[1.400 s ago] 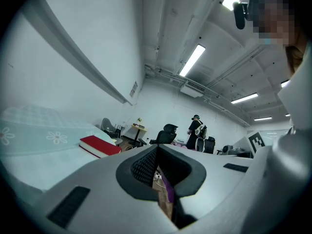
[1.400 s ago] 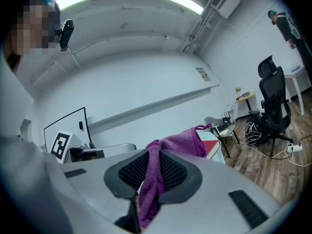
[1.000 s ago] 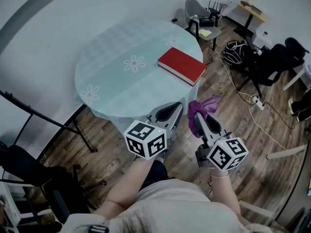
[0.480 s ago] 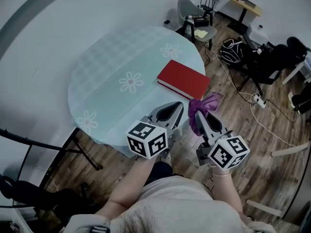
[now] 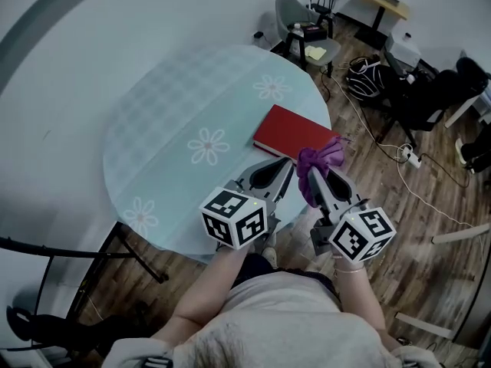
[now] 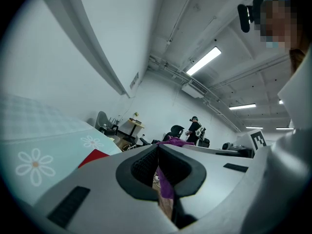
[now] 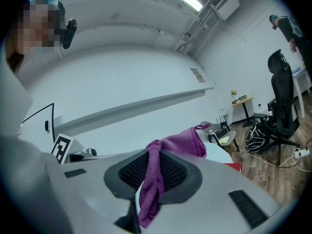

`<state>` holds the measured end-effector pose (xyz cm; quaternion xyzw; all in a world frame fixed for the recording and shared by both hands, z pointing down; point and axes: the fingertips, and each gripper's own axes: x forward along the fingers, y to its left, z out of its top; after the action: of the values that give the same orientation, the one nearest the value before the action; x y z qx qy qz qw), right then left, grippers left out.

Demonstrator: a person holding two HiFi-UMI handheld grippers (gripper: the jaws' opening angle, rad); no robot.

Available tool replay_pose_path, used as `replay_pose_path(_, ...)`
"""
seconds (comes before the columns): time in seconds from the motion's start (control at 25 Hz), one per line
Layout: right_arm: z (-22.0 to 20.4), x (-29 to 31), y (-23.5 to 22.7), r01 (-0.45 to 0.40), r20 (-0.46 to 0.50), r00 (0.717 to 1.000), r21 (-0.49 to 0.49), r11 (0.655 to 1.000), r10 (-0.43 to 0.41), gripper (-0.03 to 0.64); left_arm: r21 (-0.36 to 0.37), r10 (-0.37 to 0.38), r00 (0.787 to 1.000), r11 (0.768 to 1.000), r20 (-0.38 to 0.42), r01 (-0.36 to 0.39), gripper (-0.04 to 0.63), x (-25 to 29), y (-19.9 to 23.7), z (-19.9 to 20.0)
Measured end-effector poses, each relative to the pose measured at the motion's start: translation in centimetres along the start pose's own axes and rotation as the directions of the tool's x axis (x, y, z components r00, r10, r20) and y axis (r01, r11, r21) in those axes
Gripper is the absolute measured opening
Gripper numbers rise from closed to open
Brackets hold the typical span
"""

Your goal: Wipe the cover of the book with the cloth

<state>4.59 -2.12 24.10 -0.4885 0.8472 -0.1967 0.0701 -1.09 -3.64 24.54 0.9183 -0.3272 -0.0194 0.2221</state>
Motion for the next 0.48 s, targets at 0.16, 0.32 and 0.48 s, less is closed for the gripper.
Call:
replay_pose_path(0.16, -0.3, 1.0, 0.0, 0.002, -0.013, 1.000, 0.006, 1.000, -0.002, 0.071, -0.012, -0.005, 1.000, 1.000, -0.019, 0.005, 0.018, 0.6, 0.7, -0.2)
replay_pose_path(0.32, -0.8, 1.3, -0.5, 0.012, -0.030, 0.999, 0.013, 1.000, -0.012, 0.071, -0.024, -0.004, 1.000, 1.000, -0.030, 0.003, 0.018, 0.9, 1.1, -0.8)
replay_pose_path(0.48, -0.9, 1.5, -1.3, 0.019, -0.034, 0.999, 0.015, 1.000, -0.018, 0.071, -0.045, 0.009, 0.999, 0.999, -0.033, -0.011, 0.018, 1.3, 1.9, -1.4)
